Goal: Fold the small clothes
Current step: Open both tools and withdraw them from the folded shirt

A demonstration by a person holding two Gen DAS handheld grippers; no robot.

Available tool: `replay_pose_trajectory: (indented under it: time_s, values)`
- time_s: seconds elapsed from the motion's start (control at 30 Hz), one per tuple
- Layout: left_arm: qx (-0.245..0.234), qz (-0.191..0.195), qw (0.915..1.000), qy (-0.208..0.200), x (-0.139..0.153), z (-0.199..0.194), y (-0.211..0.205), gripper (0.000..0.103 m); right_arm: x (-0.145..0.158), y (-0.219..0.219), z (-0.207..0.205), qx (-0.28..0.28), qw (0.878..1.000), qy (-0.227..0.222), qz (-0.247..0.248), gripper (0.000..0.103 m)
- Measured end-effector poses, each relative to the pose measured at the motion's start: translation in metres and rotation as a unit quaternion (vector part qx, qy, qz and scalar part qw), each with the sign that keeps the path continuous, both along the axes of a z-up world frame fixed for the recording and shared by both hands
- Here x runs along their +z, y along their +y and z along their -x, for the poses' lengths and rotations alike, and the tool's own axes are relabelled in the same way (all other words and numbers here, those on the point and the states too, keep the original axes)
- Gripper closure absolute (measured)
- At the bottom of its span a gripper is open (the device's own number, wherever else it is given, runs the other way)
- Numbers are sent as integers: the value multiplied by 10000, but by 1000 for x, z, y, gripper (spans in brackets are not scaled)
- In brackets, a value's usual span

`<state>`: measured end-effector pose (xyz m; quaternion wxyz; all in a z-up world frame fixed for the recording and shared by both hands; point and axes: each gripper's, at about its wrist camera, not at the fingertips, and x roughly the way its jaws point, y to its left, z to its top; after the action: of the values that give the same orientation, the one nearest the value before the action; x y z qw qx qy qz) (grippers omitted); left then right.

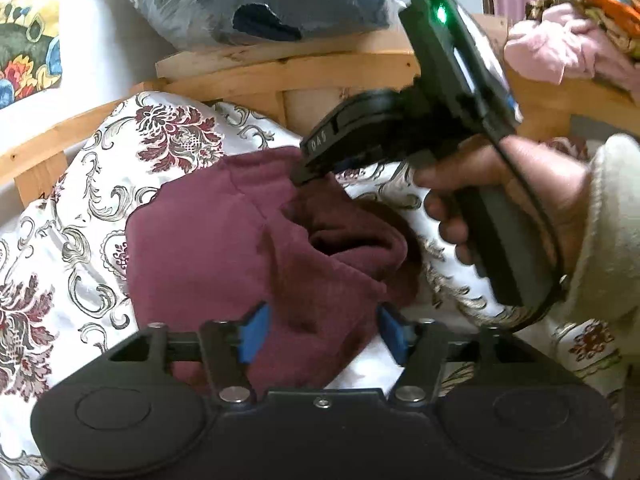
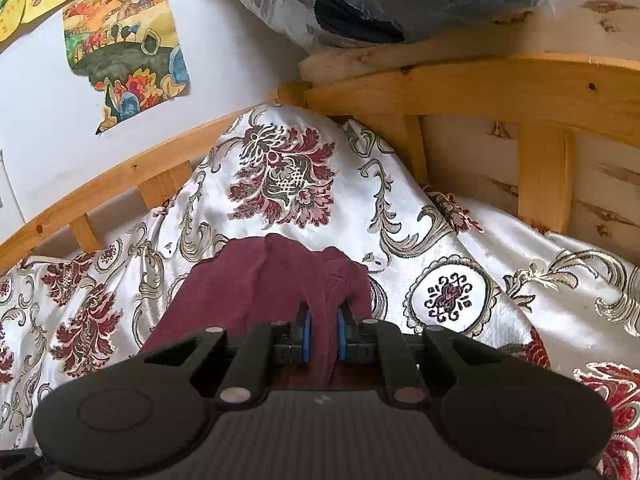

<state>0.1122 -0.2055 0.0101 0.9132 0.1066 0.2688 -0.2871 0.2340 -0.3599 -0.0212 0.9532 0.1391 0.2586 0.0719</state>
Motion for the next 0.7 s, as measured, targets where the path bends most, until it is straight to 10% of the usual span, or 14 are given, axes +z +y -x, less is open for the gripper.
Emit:
replay_pose_trajectory:
  time_s: [0.27,0.7]
  values:
    - [844,755,9936,45,24,-4,27,11,-3,-4,-2,-14,9999,16,-164,88]
    - [2854,1241,9435,1134,10,-66,104,7,-4,0,-7,-215,9991,-329,-134,88]
